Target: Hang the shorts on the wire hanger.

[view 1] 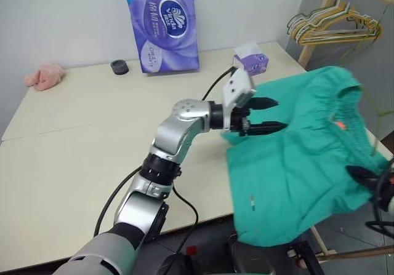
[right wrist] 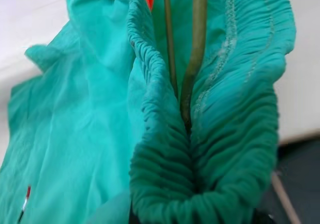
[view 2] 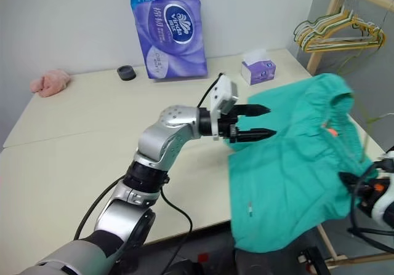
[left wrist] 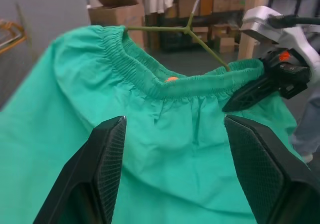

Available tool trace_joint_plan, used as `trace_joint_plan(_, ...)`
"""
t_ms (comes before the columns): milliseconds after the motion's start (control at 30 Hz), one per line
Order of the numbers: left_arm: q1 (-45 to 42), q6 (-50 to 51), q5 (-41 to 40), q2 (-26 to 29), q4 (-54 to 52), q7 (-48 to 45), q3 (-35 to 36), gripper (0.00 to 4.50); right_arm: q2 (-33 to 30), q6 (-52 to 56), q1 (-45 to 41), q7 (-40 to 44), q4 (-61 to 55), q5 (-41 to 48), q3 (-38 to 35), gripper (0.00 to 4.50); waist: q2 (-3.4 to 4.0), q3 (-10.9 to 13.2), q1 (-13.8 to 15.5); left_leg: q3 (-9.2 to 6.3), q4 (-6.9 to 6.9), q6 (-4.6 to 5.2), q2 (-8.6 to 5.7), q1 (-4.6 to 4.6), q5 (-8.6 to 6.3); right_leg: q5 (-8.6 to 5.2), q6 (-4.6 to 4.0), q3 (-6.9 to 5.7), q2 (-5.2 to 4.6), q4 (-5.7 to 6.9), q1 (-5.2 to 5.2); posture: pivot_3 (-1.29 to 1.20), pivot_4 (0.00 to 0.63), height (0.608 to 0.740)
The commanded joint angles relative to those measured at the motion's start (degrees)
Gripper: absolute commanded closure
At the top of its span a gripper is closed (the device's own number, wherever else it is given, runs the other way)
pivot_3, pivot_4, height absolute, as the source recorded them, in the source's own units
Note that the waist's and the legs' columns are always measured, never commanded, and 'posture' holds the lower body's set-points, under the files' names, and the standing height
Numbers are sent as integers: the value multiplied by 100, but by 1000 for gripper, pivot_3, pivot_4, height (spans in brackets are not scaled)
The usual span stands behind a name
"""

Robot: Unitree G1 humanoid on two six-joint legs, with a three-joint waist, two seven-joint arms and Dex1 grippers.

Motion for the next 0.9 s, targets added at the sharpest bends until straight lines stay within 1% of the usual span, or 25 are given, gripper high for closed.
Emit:
trace_joint_plan(33, -213, -301, 29, -183, 60, 151, -30, 1201, -592, -279, 123, -1132, 498, 1173, -426, 4500, 7, 20, -64, 8, -5, 7, 2, -8, -4, 0, 0, -1, 2, -27, 0, -429, 197, 740)
trace_joint_plan(100, -294, -411, 95, -296, 181, 275, -48, 1201, -1054, -825, 444, -1946, 981, 1977, -390, 4500, 1, 37, -122, 26, -8, 24, 2, -8, -14, -2, 5, 8, 1, -35, 1, -432, 201, 740)
trace_joint_plan(200, -333, -464, 22, -396, 194, 246, -60, 1201, -1741, -1639, 973, -2903, 1509, 2960, -265, 4500, -6, 65, -183, 48, -12, 31, 3, -7, -18, -4, 8, 24, 2, -49, 0, -436, 207, 740)
trace_joint_plan(300, -426, -592, -36, -541, 198, 112, -131, 1201, -2531, -2097, 901, -3399, 2450, 3176, -59, 4500, -16, 107, -283, 84, -10, 41, 0, -3, -23, 2, 24, 62, 4, -66, 1, -431, 215, 740)
trace_joint_plan(367, -519, -641, -37, -611, 249, 71, -140, 1201, -2860, -2272, 819, -3527, 2910, 3250, 106, 4500, -21, 137, -318, 105, -10, 53, -3, -3, -28, 16, 48, 90, 5, -95, 4, -425, 219, 740)
trace_joint_plan(400, -568, -673, -36, -647, 282, 55, -131, 1201, -2992, -2301, 763, -3512, 3104, 3247, 193, 4500, -29, 154, -323, 118, -12, 62, 1, -5, -32, 29, 65, 105, 11, -122, 7, -425, 219, 740)
trace_joint_plan(467, -644, -707, -31, -709, 319, 62, -115, 1201, -3192, -2320, 675, -3454, 3373, 3218, 325, 4500, -45, 173, -330, 137, -11, 80, 1, -8, -43, 33, 72, 130, 12, -139, 8, -419, 226, 740)
trace_joint_plan(533, -686, -686, -53, -756, 315, 93, -106, 1201, -3297, -2381, 586, -3519, 3559, 3242, 417, 4500, -45, 187, -319, 156, -11, 97, 1, -9, -53, 33, 81, 148, 11, -150, 7, -404, 234, 740)
trace_joint_plan(667, -743, -807, -21, -892, 324, 70, -210, 1201, -3663, -2394, 13, -3258, 4626, 2832, 939, 4500, -34, 242, -286, 176, -9, 114, -3, -19, -65, 27, 98, 163, 3, -153, -2, -394, 241, 740)
trace_joint_plan(800, -812, -892, 3, -996, 399, 83, -237, 1201, -4069, -2295, -580, -2658, 5552, 1994, 1500, 4500, -24, 320, -266, 182, -9, 116, -5, -25, -66, 26, 104, 167, -1, -155, -9, -384, 245, 740)
trace_joint_plan(900, -867, -991, 34, -1061, 492, 103, -259, 1201, -4248, -2181, -1054, -2204, 6005, 1497, 1919, 4500, -10, 350, -263, 185, -11, 116, -5, -29, -67, 26, 106, 170, -2, -154, -15, -382, 245, 740)
